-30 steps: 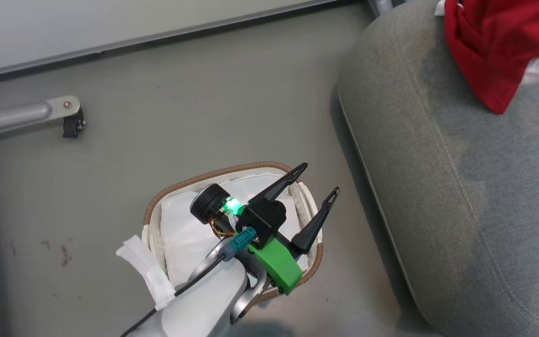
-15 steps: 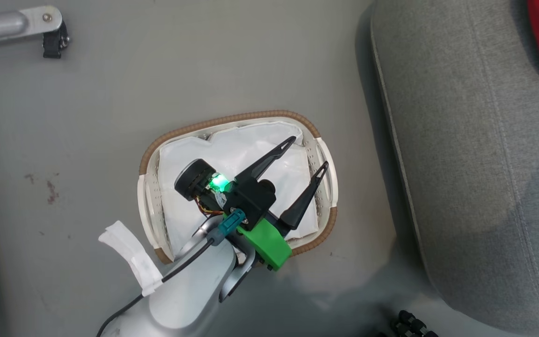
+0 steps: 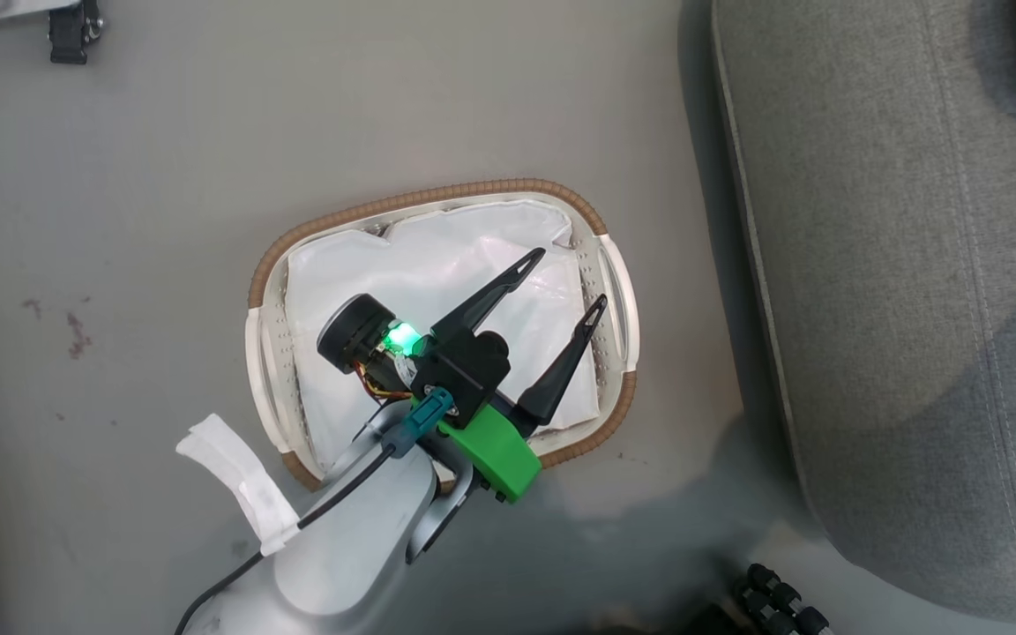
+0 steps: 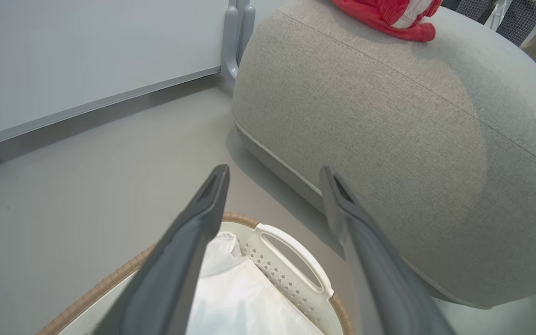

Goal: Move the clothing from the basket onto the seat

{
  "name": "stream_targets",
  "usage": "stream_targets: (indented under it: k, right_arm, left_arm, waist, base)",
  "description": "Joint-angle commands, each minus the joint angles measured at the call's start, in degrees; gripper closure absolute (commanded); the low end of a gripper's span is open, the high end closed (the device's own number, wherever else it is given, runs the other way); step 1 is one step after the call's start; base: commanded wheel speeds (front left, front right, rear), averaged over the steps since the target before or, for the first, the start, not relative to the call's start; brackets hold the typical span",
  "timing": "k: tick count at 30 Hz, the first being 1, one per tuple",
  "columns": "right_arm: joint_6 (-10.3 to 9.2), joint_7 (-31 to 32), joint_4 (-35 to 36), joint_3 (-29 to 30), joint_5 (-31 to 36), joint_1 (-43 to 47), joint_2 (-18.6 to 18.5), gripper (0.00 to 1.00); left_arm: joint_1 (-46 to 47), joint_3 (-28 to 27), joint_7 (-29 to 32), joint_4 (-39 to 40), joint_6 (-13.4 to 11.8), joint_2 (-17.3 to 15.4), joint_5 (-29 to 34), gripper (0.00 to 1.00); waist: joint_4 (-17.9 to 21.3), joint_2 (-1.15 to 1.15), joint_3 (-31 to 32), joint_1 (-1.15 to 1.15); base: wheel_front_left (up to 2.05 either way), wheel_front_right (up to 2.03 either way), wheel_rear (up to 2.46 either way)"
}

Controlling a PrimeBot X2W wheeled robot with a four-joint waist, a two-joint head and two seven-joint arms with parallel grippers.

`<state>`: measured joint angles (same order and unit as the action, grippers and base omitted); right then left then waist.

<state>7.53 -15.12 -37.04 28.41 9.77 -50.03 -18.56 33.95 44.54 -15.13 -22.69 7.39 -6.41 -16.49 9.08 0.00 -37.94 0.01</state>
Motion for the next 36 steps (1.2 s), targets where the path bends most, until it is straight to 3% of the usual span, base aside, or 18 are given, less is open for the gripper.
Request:
stream_targets:
  k: [1, 14, 23, 29, 36]
  right_arm:
    - [-0.08, -0.1, 0.5, -0.2, -0.1, 1.7, 0.5, 0.0]
    - [-0.08, 0.0, 4.7, -2.7, -1.9, 12.2, 3.9, 0.0]
    - [-0.08, 0.0, 4.4, -5.8, -2.8, 16.4, 2.6, 0.0]
    - [-0.08, 0.0, 3.1, -10.5, -3.4, 16.5, 2.8, 0.0]
    - [-0.08, 0.0, 1.8, -16.1, -5.9, 15.5, 7.5, 0.0]
  left_arm:
    - [-0.3, 0.2, 0.0, -0.3, 0.2, -0.4, 0.4, 0.0]
    - [-2.6, -0.6, 0.0, -1.0, 0.2, 0.8, -2.4, 0.0]
    - [-6.0, -3.9, 0.0, -0.3, 0.2, 1.9, -4.2, 0.0]
    - [-9.4, -9.1, 0.0, 0.7, 0.2, 2.7, -5.4, 0.0]
    - [-13.9, -17.5, 0.0, 1.4, 0.1, 3.0, -4.9, 0.0]
  waist:
    - [0.6, 0.0, 0.8, -0.01]
    - [1.8, 0.0, 9.1, -0.01]
    - [0.0, 0.0, 17.2, -0.01]
    - [-2.5, 0.0, 23.1, -0.01]
    - [-5.3, 0.0, 27.3, -0.01]
  base:
    - [0.0, 0.0, 0.0]
    - [0.0, 0.0, 0.0]
    - [0.0, 0.0, 0.0]
    - [0.0, 0.0, 0.0]
    - [0.0, 0.0, 0.0]
